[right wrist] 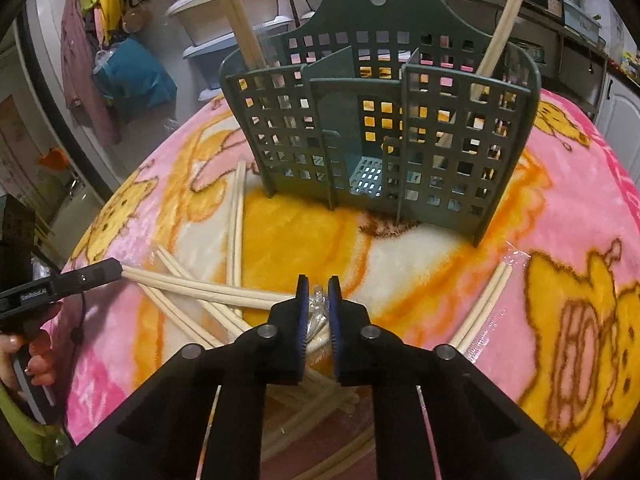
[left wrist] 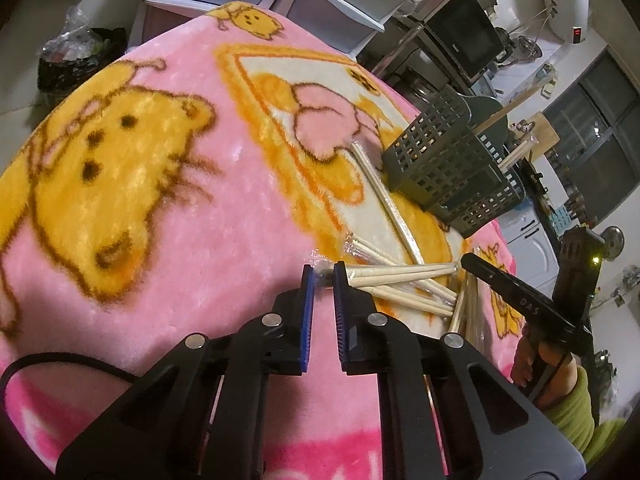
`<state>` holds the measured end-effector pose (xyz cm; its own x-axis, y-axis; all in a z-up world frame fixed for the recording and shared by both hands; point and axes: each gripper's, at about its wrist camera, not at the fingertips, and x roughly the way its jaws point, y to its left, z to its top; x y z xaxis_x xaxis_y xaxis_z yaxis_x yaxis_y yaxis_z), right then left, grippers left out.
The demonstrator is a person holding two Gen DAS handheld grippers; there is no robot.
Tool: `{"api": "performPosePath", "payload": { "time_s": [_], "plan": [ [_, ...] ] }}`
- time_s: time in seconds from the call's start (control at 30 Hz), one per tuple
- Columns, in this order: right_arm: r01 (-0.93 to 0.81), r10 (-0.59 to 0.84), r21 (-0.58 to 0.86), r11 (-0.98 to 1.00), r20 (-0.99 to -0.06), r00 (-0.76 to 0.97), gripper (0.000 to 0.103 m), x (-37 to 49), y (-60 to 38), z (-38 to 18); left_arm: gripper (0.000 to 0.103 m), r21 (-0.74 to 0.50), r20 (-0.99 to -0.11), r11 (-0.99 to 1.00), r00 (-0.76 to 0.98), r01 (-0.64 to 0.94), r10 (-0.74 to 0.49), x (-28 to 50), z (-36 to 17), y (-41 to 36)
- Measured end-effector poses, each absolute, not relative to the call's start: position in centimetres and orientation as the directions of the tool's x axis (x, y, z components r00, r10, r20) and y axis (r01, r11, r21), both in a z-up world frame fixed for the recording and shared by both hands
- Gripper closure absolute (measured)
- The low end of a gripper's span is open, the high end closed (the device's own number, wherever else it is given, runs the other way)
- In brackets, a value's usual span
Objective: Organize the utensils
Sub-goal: 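Close the left tool on wrapped chopsticks while the right tool grasps another chopstick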
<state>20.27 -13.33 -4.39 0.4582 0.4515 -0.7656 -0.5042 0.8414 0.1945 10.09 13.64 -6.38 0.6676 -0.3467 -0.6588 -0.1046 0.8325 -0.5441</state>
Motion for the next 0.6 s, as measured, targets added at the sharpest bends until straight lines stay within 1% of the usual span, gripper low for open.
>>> {"api": "performPosePath", "payload": {
  "time_s": [0.23, 0.6],
  "plan": [
    [-0.463, 0.497, 0.271, 0.844, -0.719, 0.485, 0.096, 20.2, -15.5, -3.0, 0.099, -0.548, -0.634, 0.833, 0.687, -0.075, -0.355, 10.2, -5.2, 13.4],
    [-0.445, 0.527, 0.300, 0.844, -0.623, 0.578, 0.097, 19.7, -18.4, 1.3, 0.100, -0.547, -0.570, 0.837, 0.725, 0.016, -0.386, 10.4, -1.5, 11.9]
  ]
}}
